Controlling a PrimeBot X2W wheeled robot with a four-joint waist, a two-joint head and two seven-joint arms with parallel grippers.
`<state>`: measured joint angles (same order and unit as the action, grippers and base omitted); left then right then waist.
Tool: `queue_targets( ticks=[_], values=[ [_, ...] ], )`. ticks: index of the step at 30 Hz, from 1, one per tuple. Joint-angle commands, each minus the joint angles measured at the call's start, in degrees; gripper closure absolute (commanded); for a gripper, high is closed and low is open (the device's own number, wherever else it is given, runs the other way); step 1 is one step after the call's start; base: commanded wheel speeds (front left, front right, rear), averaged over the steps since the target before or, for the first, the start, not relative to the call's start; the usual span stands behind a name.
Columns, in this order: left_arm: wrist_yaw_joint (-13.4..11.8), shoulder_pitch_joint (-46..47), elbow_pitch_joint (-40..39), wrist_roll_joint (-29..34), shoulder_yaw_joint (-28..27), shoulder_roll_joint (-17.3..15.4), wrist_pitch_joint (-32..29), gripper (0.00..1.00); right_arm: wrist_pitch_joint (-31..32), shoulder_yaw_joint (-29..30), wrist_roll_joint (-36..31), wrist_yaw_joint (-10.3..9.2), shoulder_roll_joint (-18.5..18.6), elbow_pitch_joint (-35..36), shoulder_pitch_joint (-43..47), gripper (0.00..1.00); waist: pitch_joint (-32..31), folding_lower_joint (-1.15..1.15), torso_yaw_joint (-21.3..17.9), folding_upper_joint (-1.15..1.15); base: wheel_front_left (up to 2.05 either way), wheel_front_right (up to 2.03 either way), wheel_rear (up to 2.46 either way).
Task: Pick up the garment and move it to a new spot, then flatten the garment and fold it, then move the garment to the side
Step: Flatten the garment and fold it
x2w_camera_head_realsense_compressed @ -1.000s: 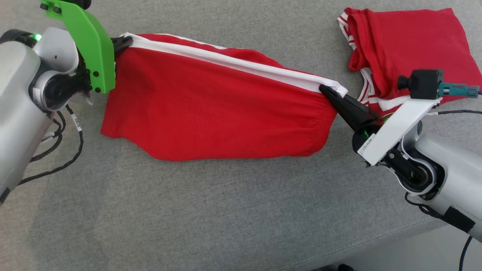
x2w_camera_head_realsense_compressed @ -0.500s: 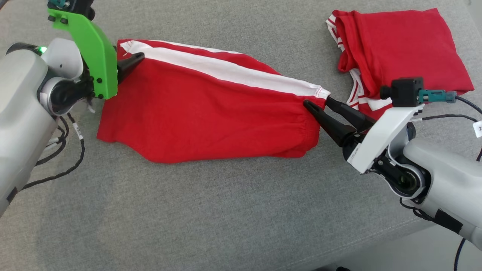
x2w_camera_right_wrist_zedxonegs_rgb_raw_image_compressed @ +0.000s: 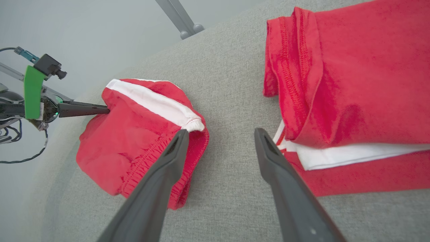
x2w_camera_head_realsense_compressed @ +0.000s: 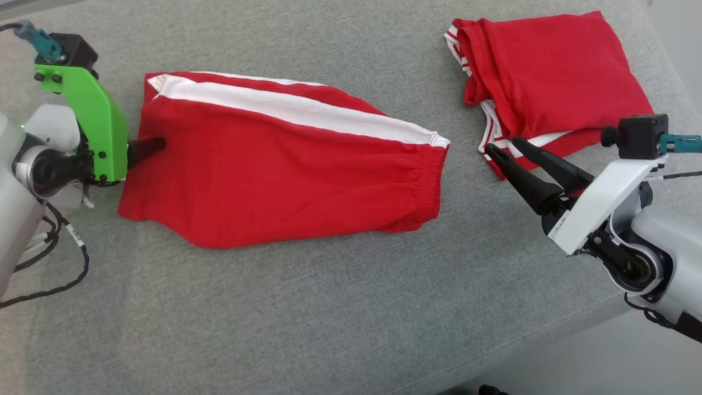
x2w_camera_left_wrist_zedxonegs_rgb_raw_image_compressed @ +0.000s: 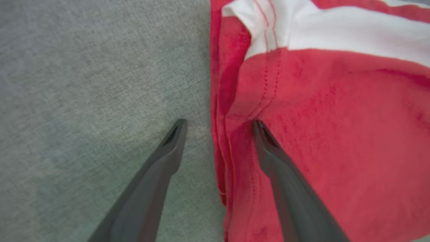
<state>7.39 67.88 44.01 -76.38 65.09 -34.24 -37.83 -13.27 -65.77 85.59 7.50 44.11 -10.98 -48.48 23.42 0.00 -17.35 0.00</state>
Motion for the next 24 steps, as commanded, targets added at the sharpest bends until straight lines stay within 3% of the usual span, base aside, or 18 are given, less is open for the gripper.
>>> queue_targets(
  ticks=[1,3,4,5,6,13,24],
  values=[
    [0.1,-2.0,0.8,-1.5,-0.2,0.1,-1.3,0.0,-0.7,0.4,-0.1,-0.02,0.4,0.3,1.1,0.0,0.8,0.0,-1.1,0.0,0.0,0.0,0.0],
    [0.1,-3.6,0.7,-4.0,-0.4,0.7,-4.0,0.04,-1.1,1.1,0.2,-0.02,0.9,0.7,2.1,0.0,0.4,0.0,-1.4,0.0,0.0,0.0,0.0],
    [0.1,-4.4,0.3,-5.0,-0.2,0.9,-5.9,0.55,-1.2,1.5,0.4,-0.02,1.1,0.8,2.8,0.0,0.1,0.0,-1.4,0.0,0.0,0.0,0.0],
    [0.1,-4.8,0.0,-5.5,-0.1,0.8,-7.1,0.82,-1.3,1.8,0.7,-0.02,1.3,1.0,3.3,0.0,-0.3,0.0,-1.4,0.0,0.0,0.0,0.0],
    [0.1,-4.9,-0.4,-6.0,0.0,0.6,-7.9,1.0,-1.5,2.0,0.8,-0.02,1.4,1.0,4.1,0.0,-0.8,0.0,-1.3,0.0,0.0,0.0,0.0],
    [0.1,-5.4,-2.1,-5.3,-0.8,-0.1,-3.9,1.0,-1.8,2.9,0.9,-0.02,1.1,0.3,7.5,0.0,-4.9,0.0,1.1,0.0,0.0,0.0,0.0],
    [0.1,-12.7,-4.4,-8.3,0.7,-0.9,-5.8,1.0,-1.8,1.9,1.6,-0.02,0.9,-1.2,12.5,0.0,-15.3,0.0,7.6,0.0,0.0,0.0,0.0]
  ],
)
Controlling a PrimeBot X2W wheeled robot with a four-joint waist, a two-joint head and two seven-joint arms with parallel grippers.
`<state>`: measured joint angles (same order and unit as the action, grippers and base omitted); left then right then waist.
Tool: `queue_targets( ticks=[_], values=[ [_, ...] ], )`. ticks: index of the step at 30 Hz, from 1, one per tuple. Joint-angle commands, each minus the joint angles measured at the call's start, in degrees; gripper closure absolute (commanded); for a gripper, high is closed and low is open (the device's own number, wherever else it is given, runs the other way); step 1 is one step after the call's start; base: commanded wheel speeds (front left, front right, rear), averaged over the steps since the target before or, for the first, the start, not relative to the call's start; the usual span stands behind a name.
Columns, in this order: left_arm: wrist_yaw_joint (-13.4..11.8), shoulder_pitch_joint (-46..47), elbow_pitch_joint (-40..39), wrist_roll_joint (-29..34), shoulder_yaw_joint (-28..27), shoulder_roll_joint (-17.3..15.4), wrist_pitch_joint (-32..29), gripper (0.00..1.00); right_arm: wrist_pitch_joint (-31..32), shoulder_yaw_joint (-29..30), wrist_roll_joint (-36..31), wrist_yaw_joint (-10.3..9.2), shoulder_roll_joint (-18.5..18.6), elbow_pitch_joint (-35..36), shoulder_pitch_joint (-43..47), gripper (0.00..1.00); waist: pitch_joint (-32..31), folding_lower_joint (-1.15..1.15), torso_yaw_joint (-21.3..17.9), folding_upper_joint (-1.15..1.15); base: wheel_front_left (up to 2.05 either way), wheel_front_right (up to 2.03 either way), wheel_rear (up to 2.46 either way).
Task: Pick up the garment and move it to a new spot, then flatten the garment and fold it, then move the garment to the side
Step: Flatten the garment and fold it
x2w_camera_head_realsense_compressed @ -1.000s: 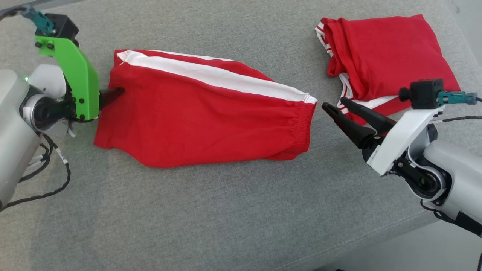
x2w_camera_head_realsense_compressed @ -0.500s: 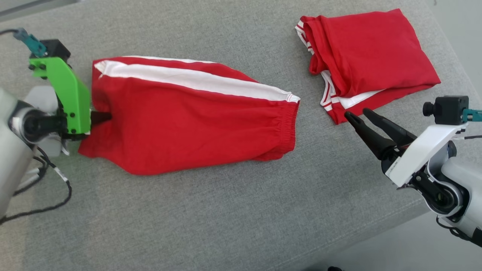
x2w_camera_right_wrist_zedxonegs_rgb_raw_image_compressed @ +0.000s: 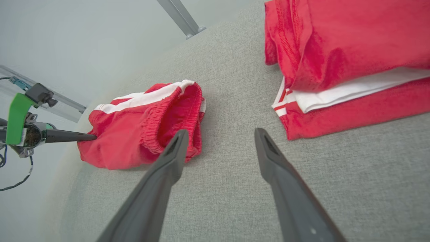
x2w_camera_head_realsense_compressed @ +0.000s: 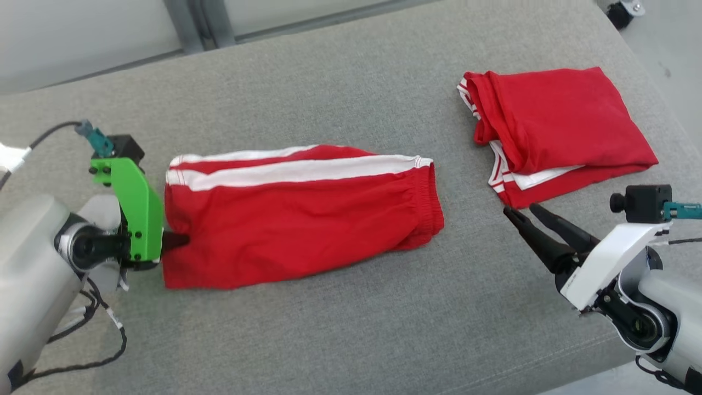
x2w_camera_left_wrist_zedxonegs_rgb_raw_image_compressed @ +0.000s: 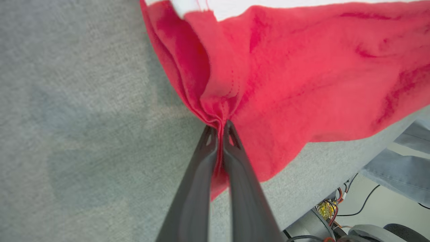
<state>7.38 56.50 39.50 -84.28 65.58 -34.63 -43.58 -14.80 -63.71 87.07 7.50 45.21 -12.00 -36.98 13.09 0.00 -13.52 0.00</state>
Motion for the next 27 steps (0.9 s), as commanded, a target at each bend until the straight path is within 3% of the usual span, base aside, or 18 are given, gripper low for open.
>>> queue_targets(
  ticks=[1,10,11,12,13,20,24,27],
  values=[
    [0.1,-2.3,-0.1,-0.7,0.3,-0.7,-0.1,1.0,-0.3,-0.3,0.3,-0.02,-0.1,-0.4,1.6,0.0,-5.9,0.0,4.2,0.0,0.0,0.0,0.0],
    [-1.0,-9.8,-2.5,-2.9,0.1,-2.0,3.1,1.0,-0.3,-0.6,1.2,-0.02,0.2,-0.7,4.2,0.0,-10.3,0.0,6.1,0.0,0.0,0.0,0.0],
    [-1.3,-10.0,-2.6,-2.5,0.0,-2.0,3.9,0.6,-0.3,-0.5,1.1,-0.02,0.3,-0.7,4.3,0.0,-10.4,0.0,6.2,0.0,0.0,0.0,0.0],
    [-1.4,-10.4,-2.5,-2.2,0.0,-1.9,4.5,0.11,-0.3,-0.4,1.1,-0.02,0.4,-0.7,4.4,0.0,-10.7,0.0,6.3,0.0,0.0,0.0,0.0],
    [-1.6,-11.1,-2.5,-1.9,0.3,-1.8,4.8,0.0,-0.3,-0.3,1.1,-0.02,0.4,-0.8,4.6,0.0,-11.0,0.0,6.5,0.0,0.0,0.0,0.0],
    [-0.9,-10.1,-3.7,2.4,-0.4,-4.2,12.7,0.0,-0.4,2.5,-3.0,-0.02,0.1,-1.4,5.1,0.0,-12.7,0.0,8.0,0.0,0.0,0.0,0.0],
    [-1.9,-7.9,-7.1,8.6,-2.6,-6.9,25.4,0.0,-0.4,13.2,-9.8,-0.02,-2.3,-4.1,7.5,0.0,-13.2,0.0,8.9,0.0,0.0,0.0,0.0],
    [-5.1,-9.0,-11.1,11.3,-5.8,-7.6,36.8,0.0,-0.4,23.9,-16.6,-0.02,-6.1,-4.8,11.3,0.0,-13.5,0.0,10.1,0.0,0.0,0.0,0.0]
  ],
)
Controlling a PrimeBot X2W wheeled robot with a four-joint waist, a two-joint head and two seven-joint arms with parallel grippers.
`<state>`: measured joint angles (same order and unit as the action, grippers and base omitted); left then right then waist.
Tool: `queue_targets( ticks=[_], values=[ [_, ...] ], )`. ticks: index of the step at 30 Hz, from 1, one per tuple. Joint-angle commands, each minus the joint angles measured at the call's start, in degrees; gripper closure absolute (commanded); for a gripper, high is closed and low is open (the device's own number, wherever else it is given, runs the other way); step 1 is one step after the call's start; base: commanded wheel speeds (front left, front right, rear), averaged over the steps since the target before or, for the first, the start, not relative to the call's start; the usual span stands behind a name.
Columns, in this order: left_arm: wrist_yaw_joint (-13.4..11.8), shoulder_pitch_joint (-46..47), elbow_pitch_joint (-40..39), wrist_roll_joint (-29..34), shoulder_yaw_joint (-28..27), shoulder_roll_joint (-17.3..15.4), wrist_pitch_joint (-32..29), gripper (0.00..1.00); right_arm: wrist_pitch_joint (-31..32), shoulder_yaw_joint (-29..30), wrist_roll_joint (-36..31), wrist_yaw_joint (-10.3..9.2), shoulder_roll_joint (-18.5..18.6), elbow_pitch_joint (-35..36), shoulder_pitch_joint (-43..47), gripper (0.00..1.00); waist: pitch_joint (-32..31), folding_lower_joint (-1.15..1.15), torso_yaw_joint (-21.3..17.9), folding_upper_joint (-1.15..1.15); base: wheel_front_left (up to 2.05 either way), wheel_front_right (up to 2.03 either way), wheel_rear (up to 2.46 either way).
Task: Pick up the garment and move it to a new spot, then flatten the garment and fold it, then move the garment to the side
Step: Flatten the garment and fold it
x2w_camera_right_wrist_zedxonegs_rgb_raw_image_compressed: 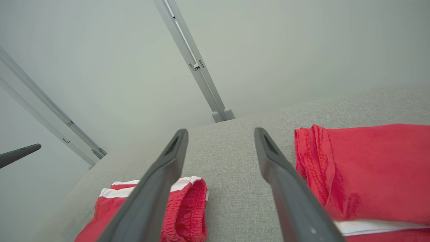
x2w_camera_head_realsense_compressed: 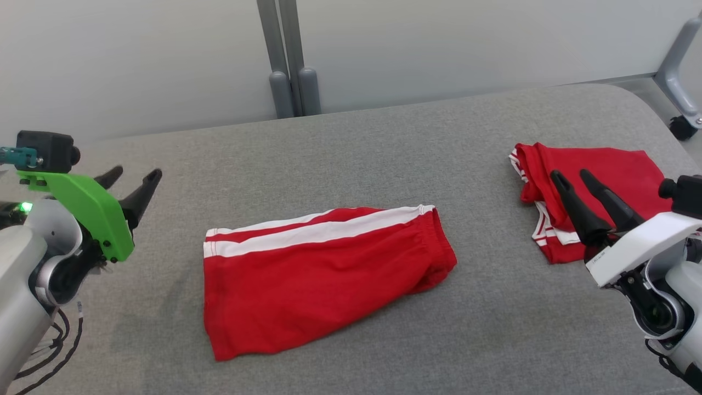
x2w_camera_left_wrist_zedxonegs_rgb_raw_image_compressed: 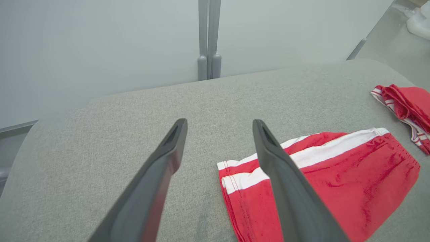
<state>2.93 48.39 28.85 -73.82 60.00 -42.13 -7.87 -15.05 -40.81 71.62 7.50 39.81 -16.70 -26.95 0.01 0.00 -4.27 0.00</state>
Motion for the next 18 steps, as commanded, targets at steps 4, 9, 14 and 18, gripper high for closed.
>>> queue_targets(
  ticks=[4,9,14,18],
  values=[
    [-6.8,-5.1,-6.9,2.8,-3.3,-1.7,12.9,0.0,-0.1,14.6,-11.2,-0.02,-6.6,1.1,7.4,0.0,-0.6,0.0,2.3,0.0,0.0,0.0,0.0],
    [-15.4,-12.6,-14.2,6.3,-6.9,-2.7,22.4,0.0,-0.1,27.7,-22.4,-0.02,-14.8,4.3,15.5,0.0,-0.8,0.0,4.0,0.0,0.0,0.0,0.0],
    [-20.3,-24.3,-21.8,14.6,-19.2,1.5,23.0,0.0,-0.1,33.2,-28.6,-0.02,-20.3,6.9,22.9,0.0,-0.9,0.0,5.3,0.0,0.0,0.0,0.0],
    [-20.4,-34.5,-28.2,25.4,-28.1,6.6,23.0,0.0,-0.1,33.4,-31.0,-0.02,-22.0,7.1,26.6,0.0,-1.2,0.0,5.8,0.0,0.0,0.0,0.0]
  ],
)
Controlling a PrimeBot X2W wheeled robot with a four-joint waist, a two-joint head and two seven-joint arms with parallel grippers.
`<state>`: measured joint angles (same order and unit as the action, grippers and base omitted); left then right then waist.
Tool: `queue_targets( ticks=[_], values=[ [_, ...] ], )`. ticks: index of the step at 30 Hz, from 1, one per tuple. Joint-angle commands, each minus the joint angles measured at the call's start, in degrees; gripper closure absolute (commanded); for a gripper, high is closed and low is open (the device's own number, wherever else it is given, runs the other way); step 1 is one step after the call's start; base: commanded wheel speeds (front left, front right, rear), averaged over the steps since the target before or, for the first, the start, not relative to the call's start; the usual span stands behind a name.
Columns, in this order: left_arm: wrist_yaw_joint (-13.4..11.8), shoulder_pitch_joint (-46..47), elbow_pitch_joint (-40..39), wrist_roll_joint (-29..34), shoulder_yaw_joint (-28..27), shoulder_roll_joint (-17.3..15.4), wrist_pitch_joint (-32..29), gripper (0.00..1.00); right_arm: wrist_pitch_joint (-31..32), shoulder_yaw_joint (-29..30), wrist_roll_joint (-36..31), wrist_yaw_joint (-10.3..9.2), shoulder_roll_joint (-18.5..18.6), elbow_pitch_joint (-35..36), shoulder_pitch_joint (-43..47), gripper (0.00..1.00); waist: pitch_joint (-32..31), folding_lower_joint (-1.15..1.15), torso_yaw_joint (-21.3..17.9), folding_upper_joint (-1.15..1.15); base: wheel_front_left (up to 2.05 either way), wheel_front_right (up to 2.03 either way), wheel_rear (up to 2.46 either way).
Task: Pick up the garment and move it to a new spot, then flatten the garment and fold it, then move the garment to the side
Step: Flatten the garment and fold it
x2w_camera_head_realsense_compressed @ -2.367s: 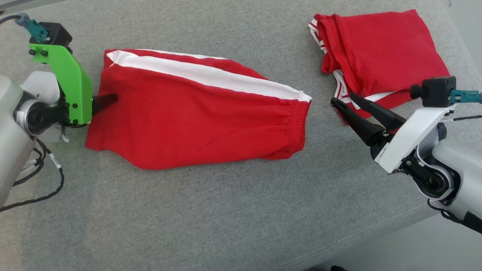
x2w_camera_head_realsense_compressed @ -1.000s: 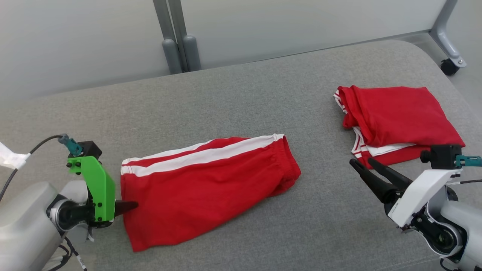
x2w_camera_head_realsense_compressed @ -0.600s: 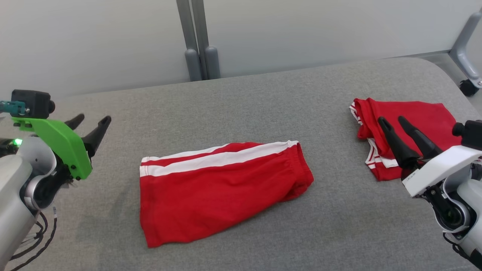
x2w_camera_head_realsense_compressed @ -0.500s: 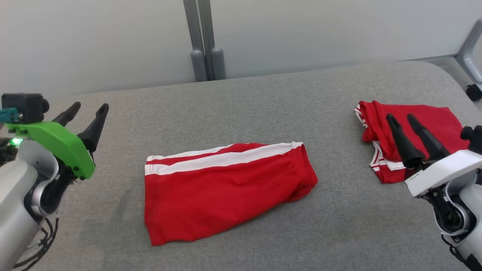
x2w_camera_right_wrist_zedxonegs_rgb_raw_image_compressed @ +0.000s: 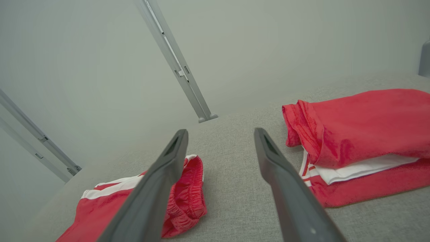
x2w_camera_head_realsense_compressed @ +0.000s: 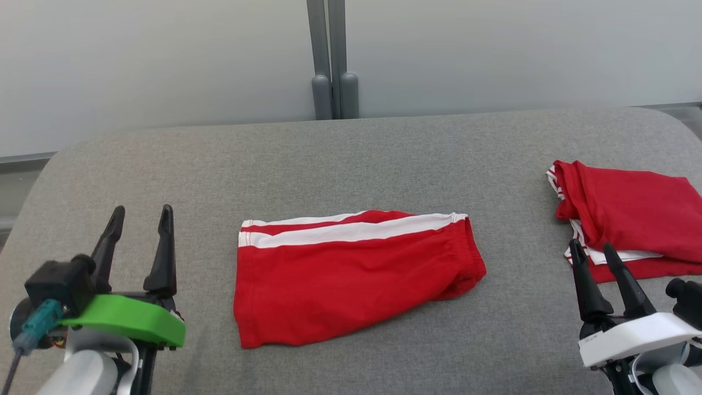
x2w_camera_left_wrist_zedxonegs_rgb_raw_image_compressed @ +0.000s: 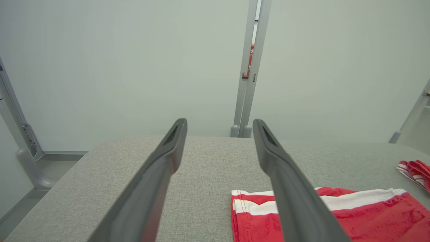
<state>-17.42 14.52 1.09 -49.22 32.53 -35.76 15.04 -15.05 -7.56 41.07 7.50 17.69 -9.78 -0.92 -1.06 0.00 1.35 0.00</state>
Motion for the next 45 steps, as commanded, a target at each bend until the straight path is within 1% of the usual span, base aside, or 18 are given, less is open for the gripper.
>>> queue_targets(
  ticks=[1,2,5,9,11,13,19,24,27,34,40,44,45],
  values=[
    [-0.4,-2.9,-1.8,2.6,-2.5,2.0,0.1,0.0,-0.1,0.4,-1.2,-0.02,-0.1,0.2,1.2,0.0,-0.2,0.0,0.3,0.0,0.0,0.0,0.0],
    [0.0,-5.8,-3.3,4.4,-4.5,4.2,0.1,0.0,-0.1,0.5,-1.7,-0.02,-0.4,0.1,2.0,0.0,-0.2,0.0,0.5,0.0,0.0,0.0,0.0],
    [1.7,-11.2,-5.3,9.0,-8.4,8.7,0.1,0.0,-0.1,0.5,-2.5,-0.02,-1.0,0.1,2.8,0.0,-0.1,0.0,1.0,0.0,0.0,0.0,0.0],
    [4.8,-14.8,-4.4,12.4,-11.2,13.3,0.1,0.0,0.4,0.5,-3.7,-0.02,-0.9,-0.5,1.4,0.0,0.0,0.0,2.0,0.0,0.0,0.0,0.0],
    [6.6,-15.2,-3.9,13.5,-12.3,15.1,0.1,0.0,1.9,0.2,-4.3,-0.02,-1.2,-1.2,-0.3,0.0,0.2,0.0,2.7,0.0,0.0,0.0,0.0],
    [8.4,-15.0,-3.1,15.1,-12.5,16.6,0.1,0.0,4.9,-0.1,-4.9,-0.02,-1.9,-2.7,-2.6,0.0,0.7,0.0,3.7,0.0,0.0,0.0,0.0],
    [12.1,-12.4,-0.3,18.0,-12.1,19.7,0.1,0.0,16.8,-1.4,-8.4,-0.02,-3.8,-9.5,-11.3,0.0,2.4,0.0,6.8,0.0,0.0,0.0,0.0],
    [14.0,-11.0,3.0,19.0,-11.1,21.2,0.1,0.0,24.2,-0.5,-10.8,-0.02,-5.2,-14.4,-15.8,0.0,3.9,0.0,9.4,0.0,0.0,0.0,0.0],
    [14.7,-10.2,4.7,19.7,-10.4,21.8,0.1,0.0,27.6,1.8,-12.3,-0.02,-5.8,-17.8,-16.9,0.0,4.9,0.0,11.0,0.0,0.0,0.0,0.0],
    [15.7,-8.8,6.6,20.2,-10.0,22.4,0.2,0.0,31.5,7.7,-15.3,-0.02,-7.5,-21.4,-16.9,0.0,7.2,0.0,13.4,0.0,0.0,0.0,0.0],
    [16.1,-7.3,7.4,21.1,-9.2,22.3,0.1,0.0,35.1,10.9,-12.8,-0.02,-9.1,-24.1,-18.0,0.0,9.3,0.0,15.0,0.0,0.0,0.0,0.0],
    [15.9,-6.6,7.4,21.4,-9.1,21.9,-0.1,0.0,37.1,9.5,-9.8,-0.02,-9.9,-25.6,-19.4,0.0,10.2,0.0,15.6,0.0,0.0,0.0,0.0],
    [15.8,-6.5,7.4,21.5,-9.1,21.8,-0.1,0.0,37.3,8.8,-9.1,-0.02,-10.1,-26.0,-19.9,0.2,10.3,0.0,15.7,0.0,0.0,0.0,0.0]
  ],
)
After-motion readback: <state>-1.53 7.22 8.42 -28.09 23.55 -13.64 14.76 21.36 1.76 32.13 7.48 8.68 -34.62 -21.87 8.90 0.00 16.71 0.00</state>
